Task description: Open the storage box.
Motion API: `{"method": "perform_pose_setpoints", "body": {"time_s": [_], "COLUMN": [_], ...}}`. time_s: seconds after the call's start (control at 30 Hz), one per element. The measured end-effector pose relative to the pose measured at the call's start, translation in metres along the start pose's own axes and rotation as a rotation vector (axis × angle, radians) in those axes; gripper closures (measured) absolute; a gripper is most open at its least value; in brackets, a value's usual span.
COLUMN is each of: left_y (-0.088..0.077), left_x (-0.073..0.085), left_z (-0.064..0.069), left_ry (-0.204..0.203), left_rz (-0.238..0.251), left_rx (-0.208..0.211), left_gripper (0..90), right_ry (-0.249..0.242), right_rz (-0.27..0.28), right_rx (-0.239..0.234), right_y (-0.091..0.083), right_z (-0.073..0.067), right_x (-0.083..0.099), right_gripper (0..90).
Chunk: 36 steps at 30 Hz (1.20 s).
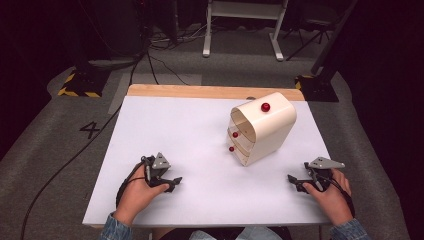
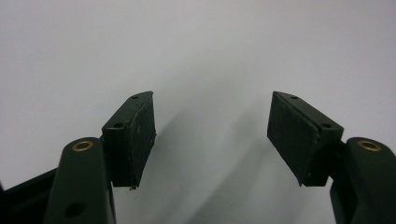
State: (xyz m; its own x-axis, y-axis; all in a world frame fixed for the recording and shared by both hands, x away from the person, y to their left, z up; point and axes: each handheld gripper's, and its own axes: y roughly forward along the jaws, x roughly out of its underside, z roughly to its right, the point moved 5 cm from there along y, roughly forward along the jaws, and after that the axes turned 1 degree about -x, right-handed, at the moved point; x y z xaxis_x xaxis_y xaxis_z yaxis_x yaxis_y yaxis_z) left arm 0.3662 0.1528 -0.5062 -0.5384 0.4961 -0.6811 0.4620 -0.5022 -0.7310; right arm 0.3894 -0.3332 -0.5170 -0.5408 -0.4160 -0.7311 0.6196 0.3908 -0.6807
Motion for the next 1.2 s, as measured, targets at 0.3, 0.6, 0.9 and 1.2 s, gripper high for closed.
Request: {"method": "perform_pose_setpoints", "body": {"time_s": [0.3,0.6,0.9,1.2], "left_y": [-0.029,-0.054,-0.056,-0.046], "left_x": [-0.026,-0.053,-0.077,-0.107], "left_z": [-0.004,-0.005,0.000,0.008], "left_ry": [-0.010,-0.018,0.009,0.042], "left_rz": [0.124,0.228,0.291,0.344], "left_rx": [0.016,0.039,0.056,0.085], "left_gripper": [33.4,34.6,35.5,36.9], "right_ry": [0.029,0.030,0.029,0.028], "right_rz": [-0.005,-0.003,-0.004,0.001], "right_rx": [-0.028,-0.028,-0.028,-0.028], "right_y": [0.001,0.001,0.001,0.000], "right_z": [0.002,0.002,0.002,0.002], "right_x": [0.000,0.001,0.000,0.001], "right_gripper": [13.0,13.0,13.1,13.1]}}
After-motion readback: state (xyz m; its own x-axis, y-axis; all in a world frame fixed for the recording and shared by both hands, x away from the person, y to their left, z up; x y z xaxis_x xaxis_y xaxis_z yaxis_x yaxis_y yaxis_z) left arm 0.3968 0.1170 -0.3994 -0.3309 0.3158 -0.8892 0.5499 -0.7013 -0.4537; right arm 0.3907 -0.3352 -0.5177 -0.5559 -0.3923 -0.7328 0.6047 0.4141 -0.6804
